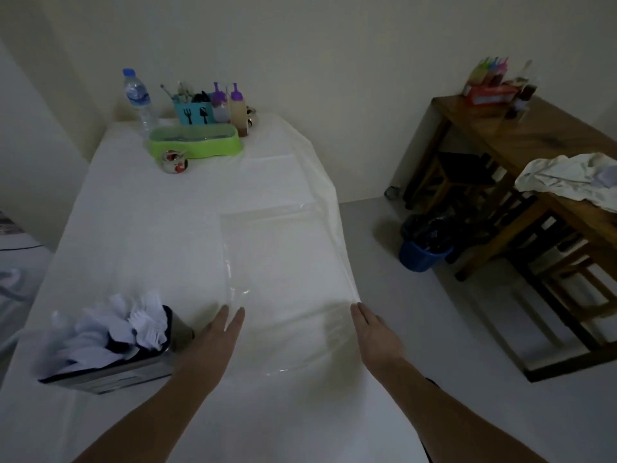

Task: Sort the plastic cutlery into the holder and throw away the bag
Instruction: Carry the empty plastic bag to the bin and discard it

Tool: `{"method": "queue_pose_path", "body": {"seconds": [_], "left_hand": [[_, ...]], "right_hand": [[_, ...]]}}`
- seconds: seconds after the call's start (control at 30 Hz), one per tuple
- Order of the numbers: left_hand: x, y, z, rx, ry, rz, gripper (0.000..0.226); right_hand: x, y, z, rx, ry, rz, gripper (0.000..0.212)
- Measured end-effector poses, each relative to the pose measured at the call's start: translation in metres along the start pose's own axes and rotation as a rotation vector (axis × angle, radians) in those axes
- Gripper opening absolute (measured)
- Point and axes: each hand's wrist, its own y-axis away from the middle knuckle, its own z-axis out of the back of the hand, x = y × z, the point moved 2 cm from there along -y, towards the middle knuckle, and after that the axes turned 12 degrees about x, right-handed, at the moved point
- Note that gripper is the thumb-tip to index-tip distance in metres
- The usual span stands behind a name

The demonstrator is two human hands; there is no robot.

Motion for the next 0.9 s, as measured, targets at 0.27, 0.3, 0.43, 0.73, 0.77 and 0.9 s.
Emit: {"method": "queue_pose_path", "body": {"seconds": [0.27,0.3,0.43,0.73,0.77,0.9], "left_hand": [[0.012,-0.037,-0.011,-0.020,-0.387,-0.055,0.071],[0.008,-0.039,-0.005,-0.044,-0.361,-0.049,0.072],[0.017,-0.045,0.002,-0.172,-0.247,0.005,0.084],[0.024,-0.026,-0.003,-0.221,-0.015,0.037,0.035],[0.022,-0.020,0.000,-0.247,0.055,0.106,0.026],[0.021,0.002,-0.003,-0.184,0.252,0.129,0.016]], "right_hand": [[-0.020,-0.040,0.011,-0.028,0.012,0.040,0.077],[-0.023,-0.044,0.011,-0.025,0.025,0.046,0.075],[-0.028,-0.058,0.011,-0.015,0.081,0.107,0.063],[-0.042,-0.051,0.004,-0.149,-0.100,0.293,0.041],[-0.043,-0.045,0.005,-0.145,-0.108,0.298,0.041],[-0.052,-0.023,-0.002,-0.118,-0.155,0.278,0.034]]}}
